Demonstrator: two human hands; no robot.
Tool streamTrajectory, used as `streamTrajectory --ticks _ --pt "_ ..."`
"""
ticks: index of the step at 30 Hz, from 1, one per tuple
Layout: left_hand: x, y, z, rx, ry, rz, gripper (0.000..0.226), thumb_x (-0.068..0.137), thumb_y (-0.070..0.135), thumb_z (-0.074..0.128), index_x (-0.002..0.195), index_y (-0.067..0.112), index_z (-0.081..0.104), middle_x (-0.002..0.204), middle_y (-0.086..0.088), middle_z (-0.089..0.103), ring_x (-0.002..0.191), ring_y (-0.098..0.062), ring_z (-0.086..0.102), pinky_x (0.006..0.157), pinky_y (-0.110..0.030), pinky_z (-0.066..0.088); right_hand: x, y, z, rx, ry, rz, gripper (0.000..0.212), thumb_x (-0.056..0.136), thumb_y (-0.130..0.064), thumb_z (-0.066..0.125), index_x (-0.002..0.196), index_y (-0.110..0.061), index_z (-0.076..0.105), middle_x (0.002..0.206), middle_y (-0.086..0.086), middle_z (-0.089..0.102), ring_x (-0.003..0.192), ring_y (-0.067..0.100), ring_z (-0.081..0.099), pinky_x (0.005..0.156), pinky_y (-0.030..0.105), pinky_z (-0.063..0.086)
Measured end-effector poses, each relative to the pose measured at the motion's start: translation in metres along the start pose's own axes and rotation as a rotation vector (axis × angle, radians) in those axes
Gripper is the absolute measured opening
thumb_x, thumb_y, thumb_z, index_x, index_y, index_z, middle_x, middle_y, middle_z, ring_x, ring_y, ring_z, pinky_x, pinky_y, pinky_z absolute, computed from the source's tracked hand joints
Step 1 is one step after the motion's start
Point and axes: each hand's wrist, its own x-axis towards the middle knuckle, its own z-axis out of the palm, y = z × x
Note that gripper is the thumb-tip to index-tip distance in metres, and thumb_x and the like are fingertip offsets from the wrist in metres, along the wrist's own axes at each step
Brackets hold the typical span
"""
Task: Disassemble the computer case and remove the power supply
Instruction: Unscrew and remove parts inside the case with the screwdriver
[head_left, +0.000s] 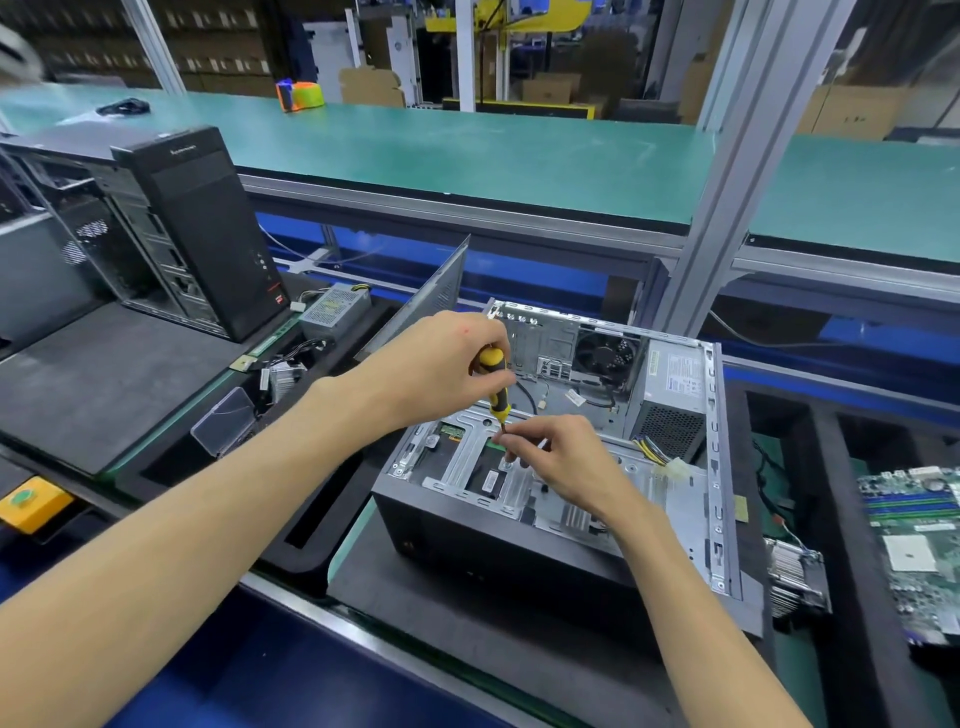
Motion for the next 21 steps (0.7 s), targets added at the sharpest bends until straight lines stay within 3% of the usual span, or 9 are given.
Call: streamTrajectory --ticks 5,9,13,16,19,21 --pt "0.004 0.001 0.003 0.017 -0.039 -0.012 0.020 0.093 0.036 0.066 0.098 0.016 0.065 0.089 0.005 0.061 0.080 -0.016 0.057 0.076 -0.038 0.050 0.003 0.003 0.001 0.002 -0.022 0.034 0.021 0.098 -0.033 0.065 0.096 -0.019 0.082 0.074 -0.007 0.073 0.054 0.000 0.052 0.053 0.011 0.039" --pt "0.007 0.001 0.002 0.032 -0.075 -0.007 0.020 0.094 0.033 0.066 0.106 0.016 0.066 0.091 0.008 0.055 0.082 -0.014 0.054 0.080 -0.037 0.050 0.003 0.005 0.003 0.026 -0.006 0.050 0.021 0.097 -0.033 0.066 0.090 -0.020 0.081 0.061 -0.019 0.066 0.050 -0.002 0.052 0.051 0.010 0.038" --pt "0.011 0.003 0.001 0.046 -0.119 -0.014 0.021 0.096 0.029 0.064 0.113 0.018 0.067 0.098 0.007 0.055 0.090 -0.014 0.056 0.086 -0.037 0.049 0.006 0.009 0.006 0.046 0.007 0.065 0.021 0.097 -0.035 0.066 0.092 -0.021 0.082 0.063 -0.021 0.068 0.047 0.002 0.049 0.048 0.012 0.037" --pt "0.014 0.005 0.002 0.053 -0.128 -0.008 0.021 0.097 0.024 0.063 0.117 0.019 0.067 0.100 0.008 0.054 0.090 -0.012 0.054 0.086 -0.030 0.046 0.008 0.011 0.004 0.046 -0.003 0.059 0.021 0.096 -0.035 0.067 0.091 -0.021 0.082 0.063 -0.024 0.068 0.049 0.004 0.053 0.047 0.013 0.040" --pt "0.016 0.010 0.002 0.045 -0.157 0.002 0.021 0.097 0.019 0.060 0.117 0.020 0.067 0.104 0.006 0.058 0.094 -0.014 0.056 0.087 -0.029 0.044 0.010 0.014 0.001 0.001 -0.018 0.054 0.022 0.095 -0.039 0.068 0.090 -0.022 0.082 0.071 -0.012 0.074 0.055 0.013 0.056 0.049 0.018 0.042" --pt "0.017 0.015 0.001 0.015 -0.178 0.016 0.022 0.096 0.015 0.061 0.116 0.019 0.069 0.108 0.006 0.063 0.099 -0.014 0.058 0.092 -0.032 0.046 0.012 0.017 -0.003 -0.036 -0.002 0.065 0.019 0.091 -0.040 0.073 0.092 -0.024 0.082 0.076 -0.012 0.073 0.063 0.006 0.058 0.053 0.013 0.040"
